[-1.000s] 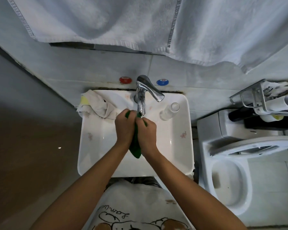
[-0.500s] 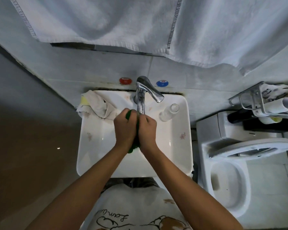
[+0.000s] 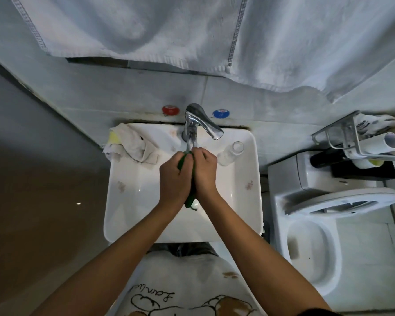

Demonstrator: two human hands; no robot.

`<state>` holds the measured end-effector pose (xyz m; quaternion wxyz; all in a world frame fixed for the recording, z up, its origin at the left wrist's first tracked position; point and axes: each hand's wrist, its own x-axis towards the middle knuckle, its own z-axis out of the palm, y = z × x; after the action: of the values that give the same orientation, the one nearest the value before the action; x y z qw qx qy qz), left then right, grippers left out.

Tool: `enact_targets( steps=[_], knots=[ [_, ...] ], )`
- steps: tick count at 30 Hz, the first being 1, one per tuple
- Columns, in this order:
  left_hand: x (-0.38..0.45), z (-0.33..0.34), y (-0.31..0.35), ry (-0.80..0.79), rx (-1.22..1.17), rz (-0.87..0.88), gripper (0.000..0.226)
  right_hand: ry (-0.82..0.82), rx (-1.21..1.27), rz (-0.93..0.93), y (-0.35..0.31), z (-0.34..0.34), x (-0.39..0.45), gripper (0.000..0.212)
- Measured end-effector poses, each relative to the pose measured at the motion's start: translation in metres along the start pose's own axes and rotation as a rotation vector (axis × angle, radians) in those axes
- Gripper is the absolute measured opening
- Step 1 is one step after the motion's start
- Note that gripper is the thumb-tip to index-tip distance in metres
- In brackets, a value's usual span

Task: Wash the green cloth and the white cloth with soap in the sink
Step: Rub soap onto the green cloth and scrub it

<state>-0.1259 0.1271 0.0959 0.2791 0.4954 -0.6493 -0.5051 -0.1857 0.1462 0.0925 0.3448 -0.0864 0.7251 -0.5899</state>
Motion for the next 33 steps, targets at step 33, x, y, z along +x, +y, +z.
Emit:
enact_targets(
  steps=[33],
  knots=[
    [0.042, -0.069, 0.011, -0.276, 0.222, 0.093, 0.011, -0.363, -0.454, -0.247, -0.023, -0.055, 0.018, 0.031]
  ],
)
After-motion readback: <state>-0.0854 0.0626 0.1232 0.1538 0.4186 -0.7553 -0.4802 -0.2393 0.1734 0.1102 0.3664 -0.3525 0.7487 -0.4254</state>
